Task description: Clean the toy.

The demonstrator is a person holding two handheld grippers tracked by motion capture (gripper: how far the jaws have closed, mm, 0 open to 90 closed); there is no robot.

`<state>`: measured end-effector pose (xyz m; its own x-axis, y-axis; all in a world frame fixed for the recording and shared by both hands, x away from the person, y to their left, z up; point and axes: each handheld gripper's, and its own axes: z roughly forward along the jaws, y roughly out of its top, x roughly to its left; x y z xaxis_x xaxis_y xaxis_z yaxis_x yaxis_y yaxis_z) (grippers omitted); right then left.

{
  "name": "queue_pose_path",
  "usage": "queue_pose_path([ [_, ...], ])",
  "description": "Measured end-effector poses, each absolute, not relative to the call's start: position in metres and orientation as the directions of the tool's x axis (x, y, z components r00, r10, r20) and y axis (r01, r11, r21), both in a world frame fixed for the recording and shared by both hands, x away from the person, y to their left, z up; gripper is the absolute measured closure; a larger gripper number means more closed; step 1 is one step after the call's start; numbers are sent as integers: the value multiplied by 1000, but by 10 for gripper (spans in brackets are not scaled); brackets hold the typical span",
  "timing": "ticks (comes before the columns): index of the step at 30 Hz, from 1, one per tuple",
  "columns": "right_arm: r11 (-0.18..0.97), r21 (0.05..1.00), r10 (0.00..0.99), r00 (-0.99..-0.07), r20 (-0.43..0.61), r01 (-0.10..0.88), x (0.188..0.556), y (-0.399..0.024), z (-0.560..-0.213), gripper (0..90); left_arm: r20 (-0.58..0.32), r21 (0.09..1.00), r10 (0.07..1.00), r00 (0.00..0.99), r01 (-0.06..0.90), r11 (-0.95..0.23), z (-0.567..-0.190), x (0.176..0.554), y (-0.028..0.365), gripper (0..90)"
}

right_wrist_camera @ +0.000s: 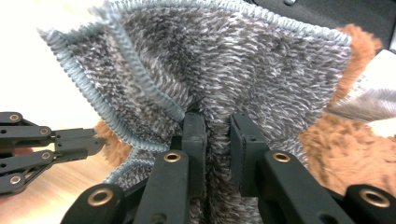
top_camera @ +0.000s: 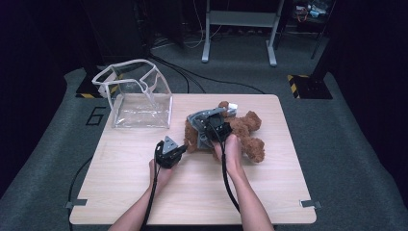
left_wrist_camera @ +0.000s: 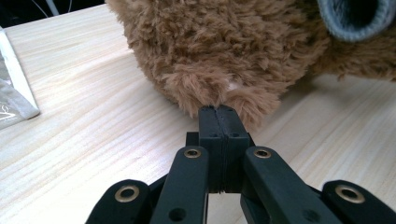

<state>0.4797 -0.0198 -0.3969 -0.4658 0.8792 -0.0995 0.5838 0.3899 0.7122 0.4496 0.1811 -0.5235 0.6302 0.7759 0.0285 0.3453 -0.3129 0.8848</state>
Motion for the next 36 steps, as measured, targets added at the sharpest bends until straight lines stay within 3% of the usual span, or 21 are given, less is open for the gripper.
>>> queue_pose_path([
  [8,350,757,866,-499,-37,552,479,-18,-370,772,35,877,773,633,352,-327,-524,450,178,900],
  [12,478,687,810,-577,-103,548,488,9,-383,774,37,873,771,635,355,-334,-523,450,179,900],
  [15,488,666,815,-568,-117,564,494,10,-393,781,39,871,773,633,358,-337,-523,449,178,900],
  [25,373,683,893,-443,-80,628,489,-55,-389,793,58,868,772,633,350,-352,-524,450,178,895],
  [29,317,714,906,-422,-33,624,478,-71,-385,792,50,864,766,641,356,-355,-523,450,180,777],
  [36,281,738,923,-385,-32,613,464,-93,-382,792,68,889,765,640,310,-338,-498,443,167,479],
])
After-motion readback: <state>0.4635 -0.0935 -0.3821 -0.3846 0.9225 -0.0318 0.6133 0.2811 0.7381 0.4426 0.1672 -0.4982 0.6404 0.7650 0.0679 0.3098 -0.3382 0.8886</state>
